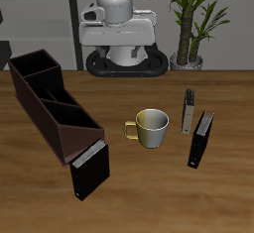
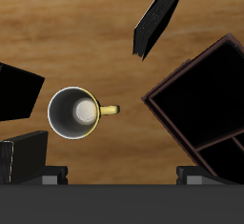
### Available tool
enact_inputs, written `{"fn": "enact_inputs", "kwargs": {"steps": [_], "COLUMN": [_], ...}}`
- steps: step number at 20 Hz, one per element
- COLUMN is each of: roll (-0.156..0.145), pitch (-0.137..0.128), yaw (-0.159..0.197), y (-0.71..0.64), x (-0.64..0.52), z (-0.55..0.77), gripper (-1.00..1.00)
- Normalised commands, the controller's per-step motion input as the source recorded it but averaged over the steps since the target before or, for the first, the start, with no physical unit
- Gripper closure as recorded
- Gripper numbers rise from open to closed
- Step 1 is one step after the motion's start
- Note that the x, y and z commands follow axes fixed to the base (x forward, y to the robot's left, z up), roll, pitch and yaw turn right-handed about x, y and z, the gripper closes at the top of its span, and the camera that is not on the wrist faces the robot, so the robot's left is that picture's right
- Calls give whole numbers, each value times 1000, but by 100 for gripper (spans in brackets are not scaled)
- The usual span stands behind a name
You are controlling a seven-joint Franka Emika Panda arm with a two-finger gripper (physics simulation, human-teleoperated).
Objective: Place the yellow book into the right desk caddy's back compartment
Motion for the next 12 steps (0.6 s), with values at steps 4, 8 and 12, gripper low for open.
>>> {"fn": "enact_inputs", "kwargs": {"steps": [4,8,12], "roll": [-25,-46,-37], "pitch": [-4,7,-2], "yaw": [4,-30,-32], "y": [69,129,263], "x": [4,91,72], "z": [-36,-40,-51], "gripper": [-100,-100,-100]}}
